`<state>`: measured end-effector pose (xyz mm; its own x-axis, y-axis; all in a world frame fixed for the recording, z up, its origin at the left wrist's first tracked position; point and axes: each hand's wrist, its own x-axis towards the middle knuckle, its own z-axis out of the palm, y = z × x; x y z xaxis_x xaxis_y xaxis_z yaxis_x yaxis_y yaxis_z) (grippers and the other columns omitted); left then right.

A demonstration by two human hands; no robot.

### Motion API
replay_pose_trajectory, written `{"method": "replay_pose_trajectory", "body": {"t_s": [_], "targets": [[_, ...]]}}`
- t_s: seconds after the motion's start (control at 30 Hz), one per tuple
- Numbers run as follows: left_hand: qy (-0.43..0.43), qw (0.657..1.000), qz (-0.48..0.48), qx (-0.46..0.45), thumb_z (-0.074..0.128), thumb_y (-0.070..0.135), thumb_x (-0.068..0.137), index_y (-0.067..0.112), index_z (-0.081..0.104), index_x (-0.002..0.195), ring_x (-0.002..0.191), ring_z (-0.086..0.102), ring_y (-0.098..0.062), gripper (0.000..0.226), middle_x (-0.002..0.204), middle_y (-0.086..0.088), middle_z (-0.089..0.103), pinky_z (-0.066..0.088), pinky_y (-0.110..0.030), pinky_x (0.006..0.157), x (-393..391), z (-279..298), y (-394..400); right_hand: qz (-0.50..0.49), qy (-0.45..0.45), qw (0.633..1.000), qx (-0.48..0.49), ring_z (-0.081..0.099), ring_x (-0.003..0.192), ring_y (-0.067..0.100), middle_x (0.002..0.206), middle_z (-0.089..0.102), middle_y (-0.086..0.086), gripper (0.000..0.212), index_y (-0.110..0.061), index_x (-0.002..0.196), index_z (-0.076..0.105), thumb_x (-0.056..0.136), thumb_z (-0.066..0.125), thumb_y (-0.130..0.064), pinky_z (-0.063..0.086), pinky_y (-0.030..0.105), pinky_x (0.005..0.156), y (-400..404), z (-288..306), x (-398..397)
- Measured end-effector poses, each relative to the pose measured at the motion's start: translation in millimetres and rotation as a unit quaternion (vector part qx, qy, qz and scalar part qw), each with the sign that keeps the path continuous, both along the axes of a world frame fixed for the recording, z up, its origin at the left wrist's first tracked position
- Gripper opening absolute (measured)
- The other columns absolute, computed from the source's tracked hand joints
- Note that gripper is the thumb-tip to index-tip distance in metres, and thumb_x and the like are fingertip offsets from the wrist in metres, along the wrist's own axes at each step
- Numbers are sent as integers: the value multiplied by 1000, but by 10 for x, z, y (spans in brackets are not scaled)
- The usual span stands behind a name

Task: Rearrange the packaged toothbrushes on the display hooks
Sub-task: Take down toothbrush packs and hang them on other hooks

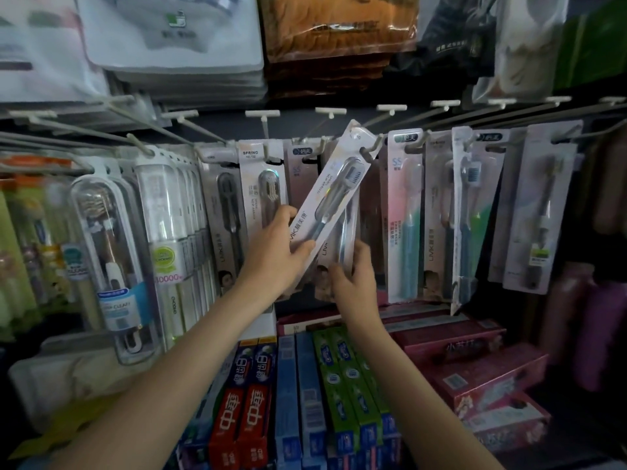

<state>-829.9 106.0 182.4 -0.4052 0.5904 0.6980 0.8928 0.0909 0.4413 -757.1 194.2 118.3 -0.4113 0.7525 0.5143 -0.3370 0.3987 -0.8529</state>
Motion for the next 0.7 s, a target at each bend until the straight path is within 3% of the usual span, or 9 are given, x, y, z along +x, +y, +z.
{"method": "replay_pose_trajectory", "body": {"t_s": [0.2,0.3,0.4,0.47,0.57,0.7], "targets": [[-91,992,-82,-12,57,17,90,13,43,121,89,58,-8,34,108,1,59,47,-14,73,169,-113,26,14,-22,999,-39,59,88,9,98,60,-4,27,-14,121,49,95,44,-7,50,22,73,199,0,223],[-51,997,-58,-26,54,21,92,15,38,128,88,55,-7,40,104,6,55,42,-10,70,245,-251,82,4,-30,998,-47,57,83,8,96,60,-3,27,-13,122,48,96,41,-9,47,18,70,238,-16,278],[-13,999,0,-45,54,24,92,14,31,137,104,54,-14,52,122,-1,55,44,-24,87,204,-354,111,-4,-54,998,-42,56,99,17,108,58,2,29,-12,125,45,95,45,-10,46,30,85,201,-53,313],[2,998,23,-64,54,25,92,14,29,141,111,52,-12,56,130,-1,50,41,-21,90,165,-426,53,0,-72,997,-37,52,99,15,103,57,-3,24,-16,118,45,95,46,-12,39,27,84,154,-99,342],[3,1000,14,-26,54,21,92,15,36,139,105,51,-3,50,127,2,53,43,-19,94,104,-544,-133,-8,-85,996,-38,47,100,11,101,51,-7,33,-11,128,42,95,46,-13,35,24,86,95,-179,391],[109,988,28,104,55,10,85,11,53,120,93,55,-5,35,109,0,56,45,-18,89,-8,-591,-351,-77,-93,991,65,46,119,16,129,46,2,48,-9,138,33,93,49,-12,38,30,101,-9,-236,406]]}}
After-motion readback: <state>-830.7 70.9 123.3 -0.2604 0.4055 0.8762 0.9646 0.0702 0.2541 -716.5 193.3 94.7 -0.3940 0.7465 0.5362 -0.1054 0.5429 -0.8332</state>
